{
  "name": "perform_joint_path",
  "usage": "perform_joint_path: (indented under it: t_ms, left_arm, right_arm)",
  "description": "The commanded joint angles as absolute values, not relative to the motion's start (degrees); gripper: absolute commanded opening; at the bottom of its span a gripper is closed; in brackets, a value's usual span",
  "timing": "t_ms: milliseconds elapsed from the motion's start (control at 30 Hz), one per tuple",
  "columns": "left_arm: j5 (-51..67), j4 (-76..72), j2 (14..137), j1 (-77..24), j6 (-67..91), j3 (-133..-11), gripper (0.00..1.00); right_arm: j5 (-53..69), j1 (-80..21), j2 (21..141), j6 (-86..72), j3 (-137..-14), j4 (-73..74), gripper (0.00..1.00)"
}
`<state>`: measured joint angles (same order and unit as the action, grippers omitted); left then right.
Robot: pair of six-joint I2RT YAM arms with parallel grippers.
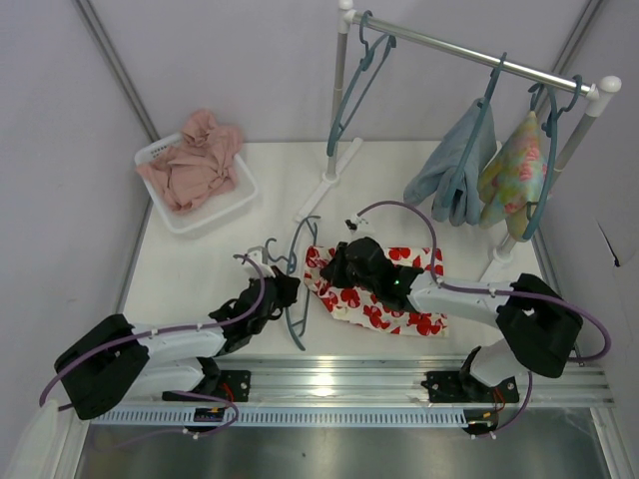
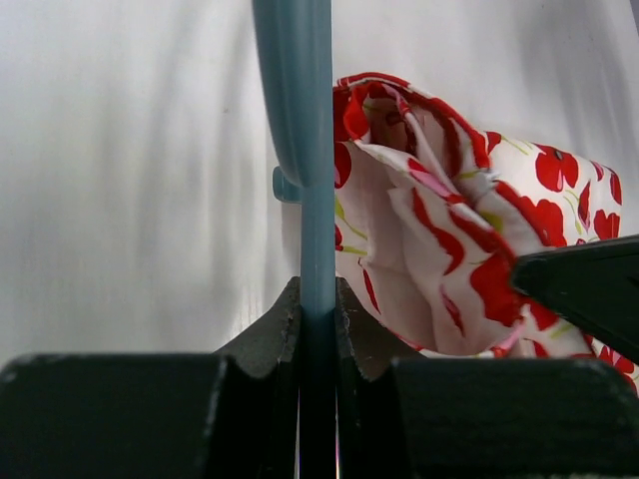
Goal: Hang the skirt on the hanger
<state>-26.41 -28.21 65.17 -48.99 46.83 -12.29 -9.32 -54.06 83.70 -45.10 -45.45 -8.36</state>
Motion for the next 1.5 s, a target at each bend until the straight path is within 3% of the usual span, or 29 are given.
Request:
perform_joint_path:
  t_ms: [0,400,600,733,767,867,1033,1133,1233,1267,1300,1467]
  left_arm:
    - [-27.51,-30.76,63.63,-49.48,49.57,-11.25,0.00]
    - [-27.25,-30.85,63.19,-49.57,50.36,-10.02,0.00]
    - [-27.86,-30.23,62.14,-49.66,50.01,-9.93,0.00]
    - [-27.51,-30.15,61.18,-49.66,50.01,-9.23,0.00]
    - [-27.60,-30.15,60.91,-49.66,49.92,-9.05,0.00]
    - [-27.77,-29.53,60.21,-49.66,49.75,-8.97,0.00]
    - [-27.86,-28.39,59.06,-49.66,49.75,-8.70,0.00]
    - [-28.04,-28.13,58.80,-49.66,49.66,-8.70,0.00]
    - [-27.86,-27.95,58.45,-49.57,49.40,-9.05,0.00]
    - [-27.77,-27.86,58.36,-49.57,49.31,-8.97,0.00]
    - [-27.69,-27.60,58.27,-49.66,48.96,-9.05,0.00]
    - [-27.60,-26.98,57.48,-49.57,48.34,-8.96,0.00]
  right_arm:
    - [-7.91,-54.49,87.35,-43.86,-48.86,-13.45,0.00]
    - [-3.87,-54.93,93.60,-43.33,-53.08,-19.51,0.00]
    - [-4.39,-55.72,95.45,-42.54,-52.48,-15.65,0.02]
    - [-3.43,-55.72,94.66,-41.93,-51.15,-13.01,0.22]
    - [-2.99,-55.81,94.48,-41.66,-51.07,-12.49,0.35]
    - [-2.73,-55.64,92.82,-41.13,-51.24,-10.46,0.57]
    - [-4.22,-55.46,87.99,-40.78,-52.38,-7.74,0.65]
    - [-6.32,-55.55,86.40,-39.91,-52.47,-5.89,0.59]
    - [-7.65,-55.46,86.22,-39.11,-51.24,-4.57,0.34]
    - [-6.95,-55.46,86.48,-39.11,-50.81,-4.74,0.21]
    - [-6.07,-55.55,86.75,-39.20,-49.93,-5.79,0.16]
    - [-1.85,-56.60,89.73,-39.99,-48.95,-9.93,0.00]
